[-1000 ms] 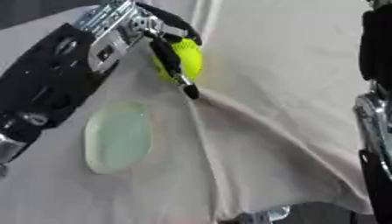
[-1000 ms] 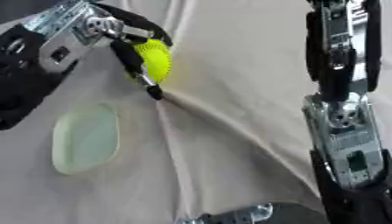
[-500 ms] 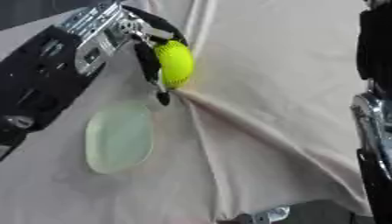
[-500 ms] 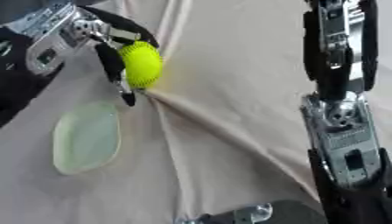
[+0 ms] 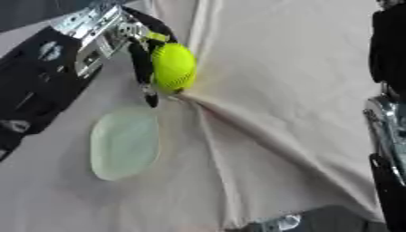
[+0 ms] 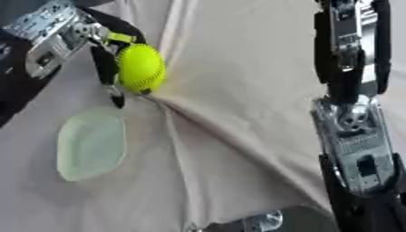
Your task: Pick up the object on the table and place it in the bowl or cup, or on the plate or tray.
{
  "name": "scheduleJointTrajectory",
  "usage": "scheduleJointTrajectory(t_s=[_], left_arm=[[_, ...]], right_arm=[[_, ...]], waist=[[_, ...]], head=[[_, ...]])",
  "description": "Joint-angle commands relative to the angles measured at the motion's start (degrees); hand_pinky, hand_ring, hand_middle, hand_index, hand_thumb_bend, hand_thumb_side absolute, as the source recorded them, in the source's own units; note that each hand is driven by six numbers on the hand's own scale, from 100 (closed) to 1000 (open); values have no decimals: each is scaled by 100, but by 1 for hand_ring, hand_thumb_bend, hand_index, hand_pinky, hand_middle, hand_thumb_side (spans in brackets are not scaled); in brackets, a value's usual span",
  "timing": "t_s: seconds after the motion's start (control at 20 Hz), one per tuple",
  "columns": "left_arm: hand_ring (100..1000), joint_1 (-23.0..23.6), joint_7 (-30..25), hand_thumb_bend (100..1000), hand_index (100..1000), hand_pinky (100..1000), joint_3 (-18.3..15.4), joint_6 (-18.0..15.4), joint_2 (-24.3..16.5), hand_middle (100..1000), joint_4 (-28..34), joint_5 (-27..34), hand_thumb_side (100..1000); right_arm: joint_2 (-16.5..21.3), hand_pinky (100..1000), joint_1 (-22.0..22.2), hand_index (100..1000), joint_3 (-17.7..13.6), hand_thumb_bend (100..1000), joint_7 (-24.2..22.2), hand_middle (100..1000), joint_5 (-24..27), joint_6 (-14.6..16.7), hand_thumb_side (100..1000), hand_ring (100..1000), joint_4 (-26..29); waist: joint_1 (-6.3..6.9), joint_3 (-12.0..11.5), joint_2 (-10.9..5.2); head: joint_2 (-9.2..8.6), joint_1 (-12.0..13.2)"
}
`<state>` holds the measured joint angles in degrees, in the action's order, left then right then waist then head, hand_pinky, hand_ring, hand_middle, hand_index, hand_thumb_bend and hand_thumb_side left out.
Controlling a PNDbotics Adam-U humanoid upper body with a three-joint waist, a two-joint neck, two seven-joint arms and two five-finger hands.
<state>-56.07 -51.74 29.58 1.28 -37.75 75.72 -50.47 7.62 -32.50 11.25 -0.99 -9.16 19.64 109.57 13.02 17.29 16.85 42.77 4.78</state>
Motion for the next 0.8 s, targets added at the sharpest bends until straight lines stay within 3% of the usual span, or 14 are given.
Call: scheduleJointTrajectory(t_s=[0.05, 0.15, 0.4, 0.5, 0.55, 0.65, 0.7, 0.8], left_arm=[[497, -47, -23, 910, 682, 150, -142, 29, -80, 742, 379, -143, 367], [495, -47, -23, 920, 680, 156, -199, 95, -101, 738, 553, -159, 375], [582, -20, -23, 965, 780, 281, -191, 192, -126, 808, 637, -146, 445], [686, -17, -23, 1000, 868, 423, -179, 193, -134, 877, 600, -116, 555], [786, -12, -23, 1000, 939, 585, -163, 181, -142, 959, 552, -65, 602], [898, -17, -23, 1000, 1000, 754, -121, 154, -156, 1000, 416, 108, 658], [934, -32, -23, 1000, 1000, 816, -97, 144, -165, 1000, 339, 199, 671], [946, -78, -23, 1000, 1000, 852, -69, 138, -173, 1000, 214, 335, 680]], right_arm=[[52, 661, -7, 1000, -30, 100, 8, 928, -19, -6, 914, 956, 67], [54, 662, -5, 1000, -32, 100, 9, 928, -21, -6, 915, 956, 65], [54, 662, -1, 1000, -35, 100, 10, 928, -24, -5, 916, 956, 59], [55, 662, 4, 1000, -35, 100, 9, 928, -26, -5, 915, 956, 55], [56, 662, 8, 1000, -35, 100, 9, 928, -26, -5, 915, 956, 52], [60, 661, 21, 1000, -35, 100, 6, 928, -28, -6, 915, 956, 45], [62, 661, 29, 999, -35, 100, 5, 928, -29, -6, 914, 956, 42], [67, 661, 44, 997, -37, 100, 3, 928, -30, -5, 915, 956, 35]], waist=[[-77, -19, -94], [-81, -22, -101], [-87, -26, -113], [-90, -32, -118], [-92, -36, -123], [-96, -49, -134], [-98, -57, -141], [-105, -75, -155]], head=[[-27, -66], [-27, -68], [-37, -65], [-41, -69], [-42, -70], [-39, -75], [-34, -75], [-26, -78]])
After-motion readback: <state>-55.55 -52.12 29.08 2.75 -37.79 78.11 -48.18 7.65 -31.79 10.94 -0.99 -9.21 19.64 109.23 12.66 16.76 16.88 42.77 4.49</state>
